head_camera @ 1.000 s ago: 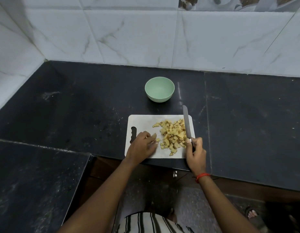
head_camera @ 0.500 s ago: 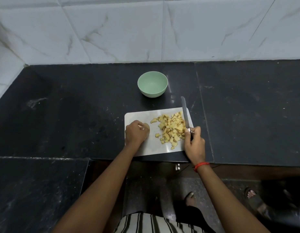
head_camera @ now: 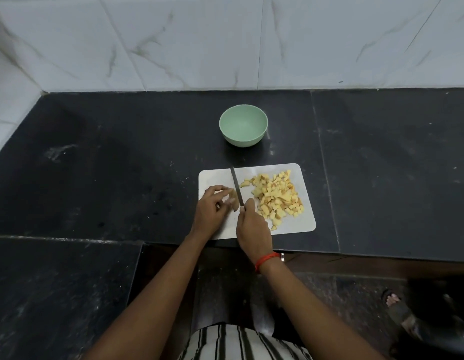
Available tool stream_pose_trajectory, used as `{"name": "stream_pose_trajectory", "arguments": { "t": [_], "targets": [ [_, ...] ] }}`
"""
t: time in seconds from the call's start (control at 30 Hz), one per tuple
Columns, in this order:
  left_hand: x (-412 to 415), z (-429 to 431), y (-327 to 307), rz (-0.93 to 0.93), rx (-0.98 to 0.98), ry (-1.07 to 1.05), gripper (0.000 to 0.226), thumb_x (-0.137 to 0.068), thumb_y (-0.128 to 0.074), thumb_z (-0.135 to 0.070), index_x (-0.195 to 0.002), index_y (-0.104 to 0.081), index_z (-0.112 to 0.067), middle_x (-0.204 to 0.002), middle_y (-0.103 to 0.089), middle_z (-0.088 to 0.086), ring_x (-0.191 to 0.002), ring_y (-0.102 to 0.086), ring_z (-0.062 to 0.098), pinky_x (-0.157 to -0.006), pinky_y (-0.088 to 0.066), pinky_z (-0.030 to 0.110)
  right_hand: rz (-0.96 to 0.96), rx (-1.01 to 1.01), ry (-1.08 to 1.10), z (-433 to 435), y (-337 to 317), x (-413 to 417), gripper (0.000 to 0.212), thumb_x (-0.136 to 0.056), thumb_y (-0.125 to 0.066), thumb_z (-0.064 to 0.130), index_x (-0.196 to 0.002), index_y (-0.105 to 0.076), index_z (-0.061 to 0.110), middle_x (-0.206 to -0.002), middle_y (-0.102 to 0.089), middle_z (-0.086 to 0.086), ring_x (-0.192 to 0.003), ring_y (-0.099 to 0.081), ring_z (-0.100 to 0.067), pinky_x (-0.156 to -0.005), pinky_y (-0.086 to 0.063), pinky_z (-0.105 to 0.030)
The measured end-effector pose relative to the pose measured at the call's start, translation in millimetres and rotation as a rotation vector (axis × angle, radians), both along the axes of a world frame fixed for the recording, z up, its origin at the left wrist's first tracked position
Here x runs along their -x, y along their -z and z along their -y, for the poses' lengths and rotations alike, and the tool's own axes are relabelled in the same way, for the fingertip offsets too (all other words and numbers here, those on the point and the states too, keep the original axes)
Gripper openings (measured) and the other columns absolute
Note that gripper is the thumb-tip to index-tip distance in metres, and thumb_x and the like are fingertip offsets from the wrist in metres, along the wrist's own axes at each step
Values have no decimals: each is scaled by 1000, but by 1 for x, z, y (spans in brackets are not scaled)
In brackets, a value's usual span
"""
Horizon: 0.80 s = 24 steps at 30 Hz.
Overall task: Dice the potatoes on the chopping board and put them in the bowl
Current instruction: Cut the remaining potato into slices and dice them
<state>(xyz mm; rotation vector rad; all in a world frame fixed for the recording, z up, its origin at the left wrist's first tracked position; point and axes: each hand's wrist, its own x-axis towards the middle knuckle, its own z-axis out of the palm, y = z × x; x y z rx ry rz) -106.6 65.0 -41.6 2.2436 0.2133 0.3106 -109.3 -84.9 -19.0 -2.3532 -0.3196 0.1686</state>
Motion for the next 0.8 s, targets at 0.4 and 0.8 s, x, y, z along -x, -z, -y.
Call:
{"name": "stream_pose_trajectory", "arguments": {
  "t": [0.4,0.8],
  "targets": [
    [-3,4,8,36,-130,23,17,-96,-69,-16,-110,-77,-12,-122,-68,-4,-107,-54,0,-88,-36,2,-9,144,-43,1,0,-3,16,-107,-35,26,-119,-38,16,-79,-67,-13,-71,-64,-38,-55,-41,-37],
    [0,0,13,126,-226,88,15,-95,-71,-16,-108,-76,-12,-122,-67,1,-104,-56,24,-86,-50,34,-17,207,-26,-2,0,-6,18,-107,-37,22,-123,-38,14,-77,-68,-10,-67,-65,-32,-53,-35,-33]
  ]
}}
